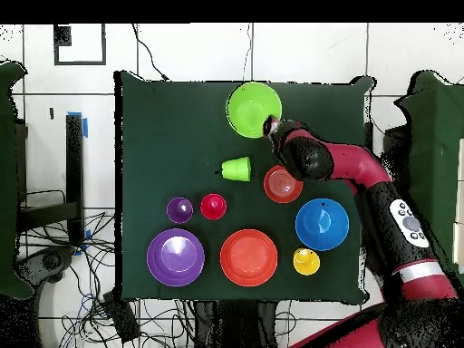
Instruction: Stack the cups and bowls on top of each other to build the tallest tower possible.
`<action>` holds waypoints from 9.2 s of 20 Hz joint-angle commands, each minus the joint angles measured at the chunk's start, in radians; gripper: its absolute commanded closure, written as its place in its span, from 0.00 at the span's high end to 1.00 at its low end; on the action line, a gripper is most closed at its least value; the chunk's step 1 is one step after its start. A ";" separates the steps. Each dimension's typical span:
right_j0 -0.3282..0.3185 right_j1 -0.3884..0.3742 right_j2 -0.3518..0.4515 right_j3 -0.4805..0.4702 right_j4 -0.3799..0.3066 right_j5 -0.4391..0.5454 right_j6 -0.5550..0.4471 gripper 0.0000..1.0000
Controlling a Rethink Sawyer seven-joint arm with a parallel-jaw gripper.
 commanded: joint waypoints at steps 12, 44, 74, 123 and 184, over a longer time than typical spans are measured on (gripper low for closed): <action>0.122 0.006 -0.243 -0.003 -0.078 -0.036 0.001 0.00; 0.199 -0.028 -0.334 -0.017 -0.002 0.061 0.015 0.00; 0.205 -0.050 -0.377 0.025 0.053 0.025 -0.011 1.00; 0.365 -0.155 -0.458 0.097 0.228 -0.039 0.203 1.00; 0.361 -0.303 -0.500 -0.044 0.411 0.318 0.068 1.00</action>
